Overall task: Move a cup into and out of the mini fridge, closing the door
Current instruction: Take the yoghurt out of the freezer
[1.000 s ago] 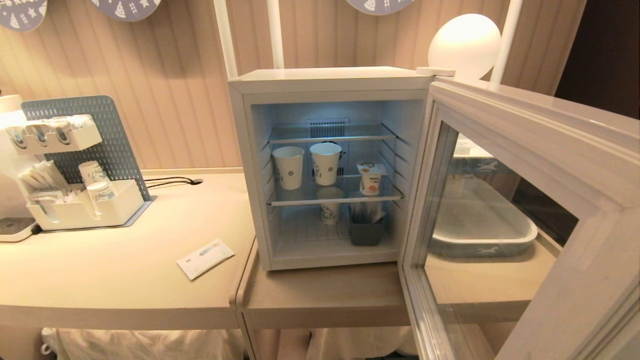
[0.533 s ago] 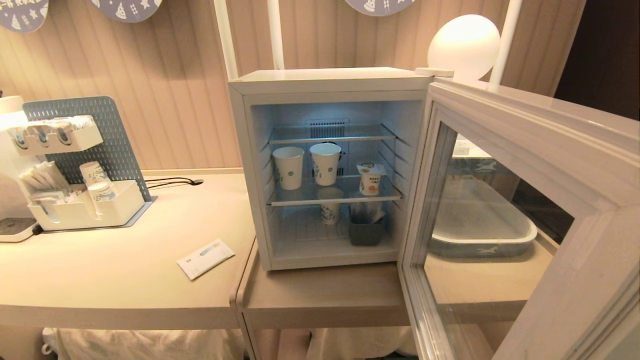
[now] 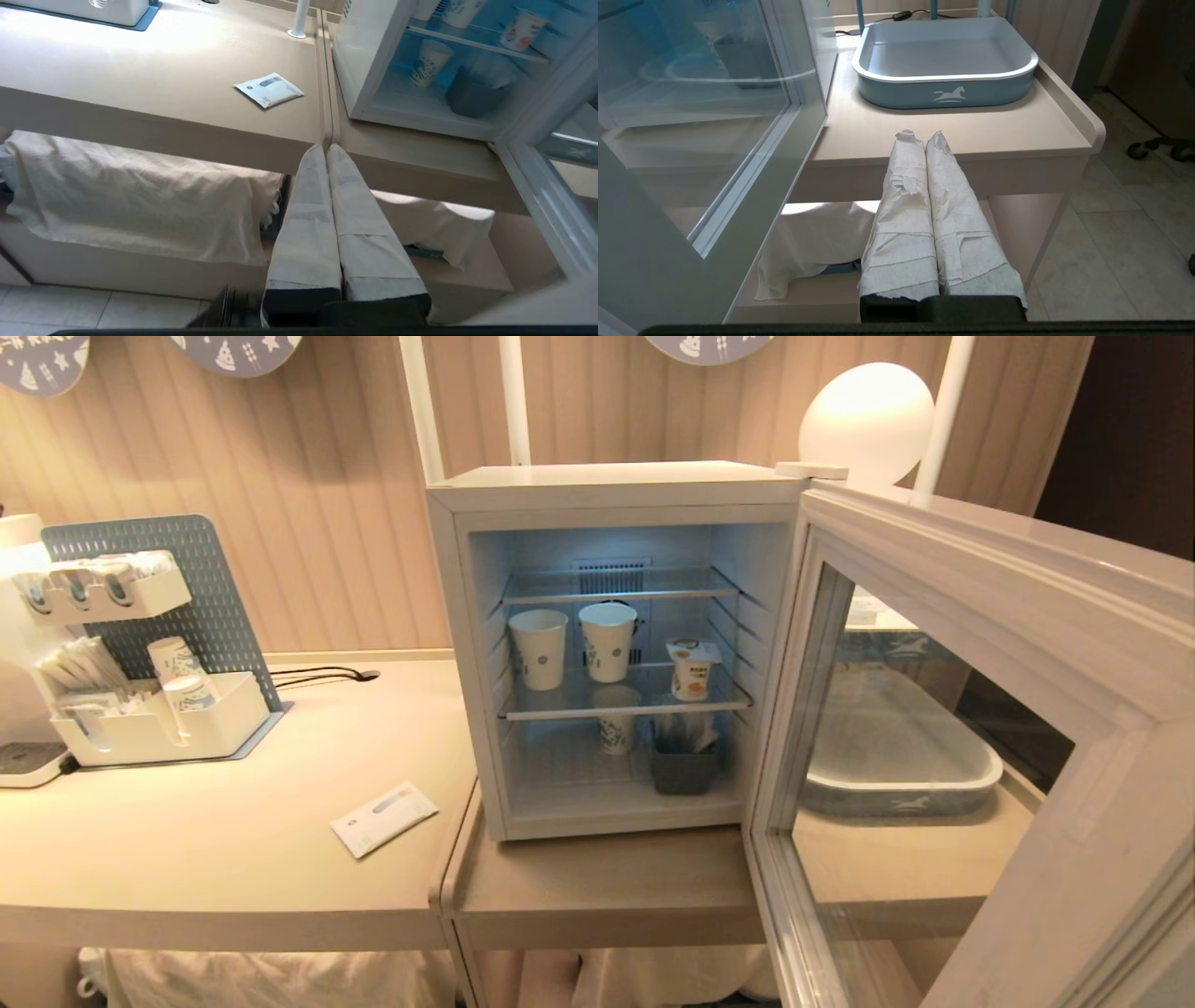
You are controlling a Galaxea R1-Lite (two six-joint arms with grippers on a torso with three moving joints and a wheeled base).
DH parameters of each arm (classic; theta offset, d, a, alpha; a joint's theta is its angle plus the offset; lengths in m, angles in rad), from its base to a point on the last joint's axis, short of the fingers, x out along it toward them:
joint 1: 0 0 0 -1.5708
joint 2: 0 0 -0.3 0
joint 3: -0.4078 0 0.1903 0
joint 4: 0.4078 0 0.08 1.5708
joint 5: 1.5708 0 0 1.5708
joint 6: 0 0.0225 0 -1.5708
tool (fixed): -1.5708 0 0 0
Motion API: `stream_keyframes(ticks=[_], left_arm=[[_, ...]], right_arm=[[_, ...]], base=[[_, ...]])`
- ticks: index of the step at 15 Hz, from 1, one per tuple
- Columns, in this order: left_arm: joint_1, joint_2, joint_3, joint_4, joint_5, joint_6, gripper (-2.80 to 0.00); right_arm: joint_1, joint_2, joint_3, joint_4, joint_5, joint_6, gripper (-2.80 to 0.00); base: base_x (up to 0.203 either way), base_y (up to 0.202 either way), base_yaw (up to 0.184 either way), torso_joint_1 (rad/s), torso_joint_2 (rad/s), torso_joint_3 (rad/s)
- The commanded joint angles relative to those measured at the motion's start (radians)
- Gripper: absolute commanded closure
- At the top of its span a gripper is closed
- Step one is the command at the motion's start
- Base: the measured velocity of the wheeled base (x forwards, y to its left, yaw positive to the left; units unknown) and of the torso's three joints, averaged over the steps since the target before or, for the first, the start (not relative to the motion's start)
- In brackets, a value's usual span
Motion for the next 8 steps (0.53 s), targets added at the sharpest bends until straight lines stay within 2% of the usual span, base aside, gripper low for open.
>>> stream_keyframes(ticks=[1, 3, 4, 5, 7, 8], left_arm=[[-0.002, -0.035, 0.265, -0.339, 0.014, 0.008, 0.00], [-0.002, -0.039, 0.566, -0.682, 0.023, 0.082, 0.00], [-0.003, -0.041, 0.669, -0.759, 0.025, 0.119, 0.00], [-0.003, -0.042, 0.728, -0.772, 0.021, 0.160, 0.00], [-0.004, -0.044, 0.738, -0.789, 0.013, 0.227, 0.00], [-0.004, -0.045, 0.737, -0.790, 0.012, 0.229, 0.00]], right_arm=[[0.000, 0.001, 0.000, 0.001, 0.000, 0.000, 0.00], [0.000, 0.001, 0.000, 0.001, 0.000, 0.000, 0.00], [0.000, 0.001, 0.000, 0.001, 0.001, -0.001, 0.00], [0.000, 0.001, 0.000, 0.001, 0.000, 0.000, 0.00], [0.000, 0.001, 0.000, 0.001, 0.001, 0.000, 0.00], [0.000, 0.001, 0.000, 0.001, 0.000, -0.001, 0.00]], base=[[0.000, 0.000, 0.000, 0.000, 0.00, 0.000], [0.000, 0.000, 0.000, 0.000, 0.00, 0.000], [0.000, 0.000, 0.000, 0.000, 0.00, 0.000], [0.000, 0.000, 0.000, 0.000, 0.00, 0.000], [0.000, 0.000, 0.000, 0.000, 0.00, 0.000], [0.000, 0.000, 0.000, 0.000, 0.00, 0.000]])
